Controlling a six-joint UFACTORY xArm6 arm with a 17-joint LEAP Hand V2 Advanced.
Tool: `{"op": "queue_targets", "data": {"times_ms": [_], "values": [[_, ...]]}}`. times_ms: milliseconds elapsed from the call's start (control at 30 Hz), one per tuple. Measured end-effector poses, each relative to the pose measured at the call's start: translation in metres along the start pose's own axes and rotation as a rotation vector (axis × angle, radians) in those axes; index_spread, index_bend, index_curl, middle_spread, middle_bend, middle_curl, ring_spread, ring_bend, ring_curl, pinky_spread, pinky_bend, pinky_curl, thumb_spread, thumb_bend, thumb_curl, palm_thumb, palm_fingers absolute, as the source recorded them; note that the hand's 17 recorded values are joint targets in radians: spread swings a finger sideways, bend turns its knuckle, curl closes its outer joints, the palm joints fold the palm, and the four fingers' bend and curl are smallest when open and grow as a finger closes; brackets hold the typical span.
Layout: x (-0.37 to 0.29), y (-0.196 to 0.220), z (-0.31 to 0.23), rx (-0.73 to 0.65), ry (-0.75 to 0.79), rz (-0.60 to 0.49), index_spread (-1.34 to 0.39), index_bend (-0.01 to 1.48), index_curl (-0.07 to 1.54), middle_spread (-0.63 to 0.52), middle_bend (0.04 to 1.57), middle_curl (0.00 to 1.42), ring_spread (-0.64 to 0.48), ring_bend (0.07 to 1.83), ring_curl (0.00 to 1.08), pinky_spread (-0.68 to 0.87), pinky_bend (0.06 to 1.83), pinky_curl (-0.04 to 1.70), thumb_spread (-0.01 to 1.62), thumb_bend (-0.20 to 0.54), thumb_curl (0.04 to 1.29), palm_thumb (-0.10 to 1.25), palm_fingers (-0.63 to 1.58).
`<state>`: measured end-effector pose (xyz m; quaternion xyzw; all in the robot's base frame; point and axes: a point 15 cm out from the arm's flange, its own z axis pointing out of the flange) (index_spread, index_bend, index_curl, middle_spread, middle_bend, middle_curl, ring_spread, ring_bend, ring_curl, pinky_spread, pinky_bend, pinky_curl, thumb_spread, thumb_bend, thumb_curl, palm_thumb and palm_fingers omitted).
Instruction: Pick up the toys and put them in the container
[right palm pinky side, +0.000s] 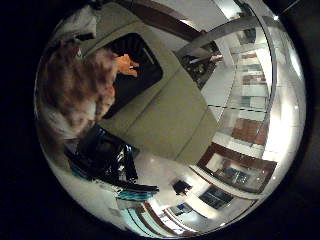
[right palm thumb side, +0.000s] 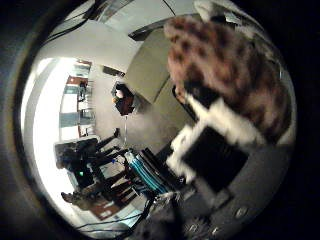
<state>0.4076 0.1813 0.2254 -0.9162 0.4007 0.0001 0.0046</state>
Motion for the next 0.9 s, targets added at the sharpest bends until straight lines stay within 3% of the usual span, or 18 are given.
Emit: {"op": "queue_targets", "data": {"times_ms": [233, 533, 900], "values": [[0.002, 0.011, 0.003, -0.036, -0.014, -0.016, -0.45, 0.42, 0.53, -0.09, 0.67, 0.40, -0.04, 0.96, 0.32, 0.29, 1.05, 0.48, 1.11, -0.024, 0.44, 0.63, 0.28], [0.001, 0.012, 0.007, -0.046, -0.017, -0.019, -0.43, 0.38, 0.46, -0.07, 0.59, 0.36, 0.01, 0.89, 0.26, 0.41, 1.00, 0.38, 1.11, -0.022, 0.40, 0.62, 0.32], [0.002, 0.013, 0.009, -0.052, -0.020, -0.028, -0.42, 0.32, 0.43, -0.07, 0.53, 0.34, 0.02, 0.84, 0.20, 0.44, 0.98, 0.23, 1.11, -0.021, 0.38, 0.62, 0.39]]}}
